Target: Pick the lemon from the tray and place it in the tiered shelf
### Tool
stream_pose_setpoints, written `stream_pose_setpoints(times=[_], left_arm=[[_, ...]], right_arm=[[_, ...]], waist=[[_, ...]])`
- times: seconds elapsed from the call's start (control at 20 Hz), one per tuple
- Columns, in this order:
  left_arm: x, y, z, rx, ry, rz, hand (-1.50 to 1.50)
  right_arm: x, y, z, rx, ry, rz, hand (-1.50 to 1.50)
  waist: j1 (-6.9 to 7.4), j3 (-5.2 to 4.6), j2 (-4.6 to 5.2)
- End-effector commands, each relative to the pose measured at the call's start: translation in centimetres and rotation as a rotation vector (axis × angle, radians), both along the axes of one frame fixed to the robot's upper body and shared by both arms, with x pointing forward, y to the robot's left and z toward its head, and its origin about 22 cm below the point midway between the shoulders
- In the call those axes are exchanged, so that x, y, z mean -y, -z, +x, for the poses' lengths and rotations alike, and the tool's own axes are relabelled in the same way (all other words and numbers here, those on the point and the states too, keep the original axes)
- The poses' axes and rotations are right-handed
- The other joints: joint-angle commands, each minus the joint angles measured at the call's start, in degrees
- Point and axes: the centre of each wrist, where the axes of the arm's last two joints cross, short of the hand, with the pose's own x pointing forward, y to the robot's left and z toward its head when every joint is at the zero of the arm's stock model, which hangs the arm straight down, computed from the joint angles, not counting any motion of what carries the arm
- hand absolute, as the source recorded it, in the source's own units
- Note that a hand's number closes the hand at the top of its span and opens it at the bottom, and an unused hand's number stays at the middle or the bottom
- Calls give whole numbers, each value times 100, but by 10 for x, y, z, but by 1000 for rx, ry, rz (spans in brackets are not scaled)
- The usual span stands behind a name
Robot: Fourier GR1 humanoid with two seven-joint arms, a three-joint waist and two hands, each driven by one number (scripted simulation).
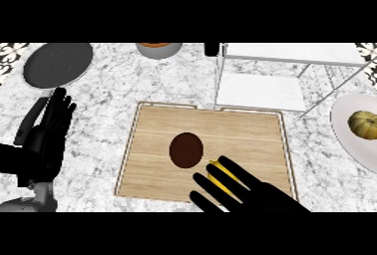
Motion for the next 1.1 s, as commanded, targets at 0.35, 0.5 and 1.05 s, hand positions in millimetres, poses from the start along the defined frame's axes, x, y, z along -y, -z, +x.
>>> stream_pose_setpoints(times=[0.35, 0.5, 1.05], left_arm=[[22, -13, 9, 17, -2, 4, 0], [-5, -5, 4, 17, 0, 14, 0], [17, 18, 9, 17, 4, 3, 0]], right_arm=[[6, 30, 49, -13, 15, -15, -150], [-4, 51, 39, -9, 14, -27, -150], [-3, 85, 53, -24, -47, 19, -150]], waist=[[10, -1, 8], [6, -2, 4], [-9, -3, 7]])
